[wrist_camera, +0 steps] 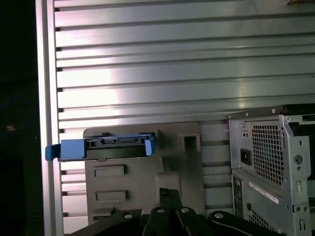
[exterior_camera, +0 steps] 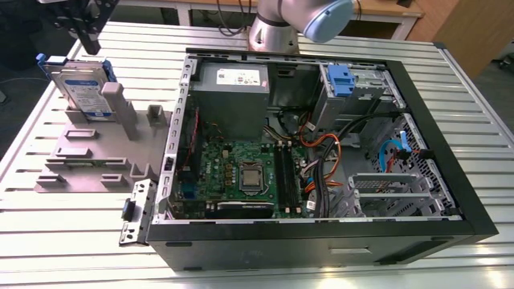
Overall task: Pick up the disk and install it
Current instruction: 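Reach for the disk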
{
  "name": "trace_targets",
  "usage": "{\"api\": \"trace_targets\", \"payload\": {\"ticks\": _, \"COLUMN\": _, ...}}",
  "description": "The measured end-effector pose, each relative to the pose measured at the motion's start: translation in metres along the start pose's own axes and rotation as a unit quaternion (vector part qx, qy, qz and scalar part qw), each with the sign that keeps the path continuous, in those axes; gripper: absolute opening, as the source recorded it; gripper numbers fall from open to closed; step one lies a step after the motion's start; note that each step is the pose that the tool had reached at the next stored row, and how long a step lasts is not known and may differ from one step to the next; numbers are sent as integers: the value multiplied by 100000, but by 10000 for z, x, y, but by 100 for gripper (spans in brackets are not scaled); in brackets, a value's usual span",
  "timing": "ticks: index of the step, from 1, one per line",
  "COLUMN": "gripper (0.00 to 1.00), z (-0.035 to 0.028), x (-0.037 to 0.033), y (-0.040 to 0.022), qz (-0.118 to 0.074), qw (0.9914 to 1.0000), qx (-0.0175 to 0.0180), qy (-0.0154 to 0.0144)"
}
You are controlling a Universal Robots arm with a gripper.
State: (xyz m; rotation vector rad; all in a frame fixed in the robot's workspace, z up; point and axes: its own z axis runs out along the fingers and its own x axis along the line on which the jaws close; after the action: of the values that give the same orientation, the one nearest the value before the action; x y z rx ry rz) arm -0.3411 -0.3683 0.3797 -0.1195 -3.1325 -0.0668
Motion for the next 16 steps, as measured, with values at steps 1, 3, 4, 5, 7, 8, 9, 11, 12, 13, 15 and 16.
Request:
{"api": "trace_targets", "payload": {"ticks": 1, "gripper": 11, "z": 8, "x": 46, "y": 10, "qz": -8, "qw": 100000, "qx": 0, "qy": -2}}
{"api": "trace_targets", "payload": {"ticks": 3, "gripper": 11, "z": 24, "x": 140, "y": 28, "qz": 7, "qw": 100000, "qx": -3, "qy": -6}}
{"api": "trace_targets", "payload": {"ticks": 4, "gripper": 11, "z": 30, "x": 186, "y": 34, "qz": 2, "qw": 100000, "qx": 4, "qy": 2}}
{"api": "trace_targets", "payload": {"ticks": 5, "gripper": 11, "z": 36, "x": 231, "y": 39, "qz": -3, "qw": 100000, "qx": 1, "qy": -3}}
{"api": "trace_targets", "payload": {"ticks": 7, "gripper": 11, "z": 46, "x": 313, "y": 47, "qz": 3, "qw": 100000, "qx": -4, "qy": -11}}
{"api": "trace_targets", "payload": {"ticks": 8, "gripper": 11, "z": 48, "x": 329, "y": 46, "qz": 6, "qw": 100000, "qx": -3, "qy": -7}}
{"api": "trace_targets", "payload": {"ticks": 9, "gripper": 11, "z": 48, "x": 331, "y": 46, "qz": 1, "qw": 100000, "qx": -1, "qy": -5}}
{"api": "trace_targets", "payload": {"ticks": 11, "gripper": 11, "z": 48, "x": 332, "y": 46, "qz": 0, "qw": 100000, "qx": -1, "qy": -3}}
{"api": "trace_targets", "payload": {"ticks": 12, "gripper": 11, "z": 48, "x": 332, "y": 45, "qz": -2, "qw": 100000, "qx": -1, "qy": -2}}
{"api": "trace_targets", "payload": {"ticks": 13, "gripper": 11, "z": 47, "x": 332, "y": 45, "qz": -3, "qw": 100000, "qx": 1, "qy": -2}}
{"api": "trace_targets", "payload": {"ticks": 15, "gripper": 11, "z": 48, "x": 334, "y": 46, "qz": 0, "qw": 100000, "qx": 3, "qy": 1}}
{"api": "trace_targets", "payload": {"ticks": 16, "gripper": 11, "z": 49, "x": 340, "y": 50, "qz": 10, "qw": 100000, "qx": 1, "qy": -2}}
